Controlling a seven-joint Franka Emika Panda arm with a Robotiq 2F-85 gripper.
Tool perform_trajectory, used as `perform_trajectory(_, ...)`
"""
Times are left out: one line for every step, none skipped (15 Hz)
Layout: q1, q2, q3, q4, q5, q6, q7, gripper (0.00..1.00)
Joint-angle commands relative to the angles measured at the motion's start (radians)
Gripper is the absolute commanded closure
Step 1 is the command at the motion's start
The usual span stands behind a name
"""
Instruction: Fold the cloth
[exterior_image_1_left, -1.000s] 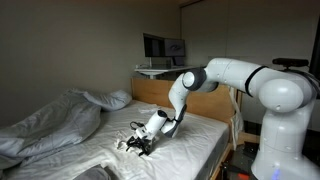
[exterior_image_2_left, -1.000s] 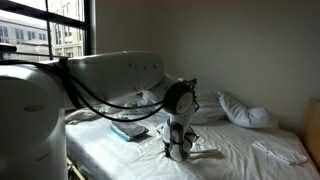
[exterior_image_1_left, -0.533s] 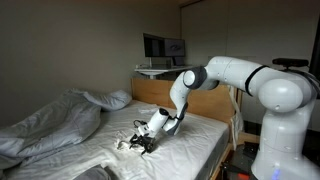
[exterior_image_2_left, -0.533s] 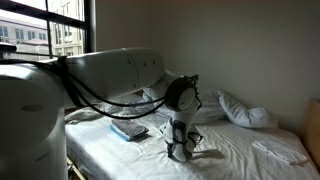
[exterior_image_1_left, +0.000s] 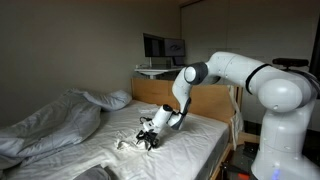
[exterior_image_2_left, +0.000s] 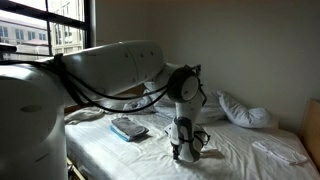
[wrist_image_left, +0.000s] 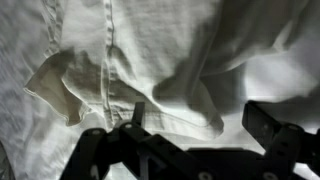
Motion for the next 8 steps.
perform_trajectory(-0.010,-0.057,-0.034,-0.072,0.002,0.001,0.016,0.00)
perform_trajectory(-0.016,-0.059,-0.036,-0.076,-0.001,0.001,0.013,0.00)
perform_trajectory(-0.022,-0.061,-0.039,-0.080,-0.004,0.001,0.010,0.00)
perform_trajectory(-0.029,-0.061,-0.040,-0.081,-0.005,0.001,0.006,0.00)
perform_trajectory(-0.041,-0.059,-0.039,-0.079,-0.008,0.001,-0.001,0.00)
perform_trajectory(-0.032,-0.051,-0.062,-0.046,0.000,0.001,-0.002,0.00)
perform_trajectory(-0.041,-0.049,-0.066,-0.034,0.000,0.003,-0.007,0.00)
perform_trajectory(-0.064,-0.047,-0.059,-0.026,-0.008,0.003,-0.020,0.00)
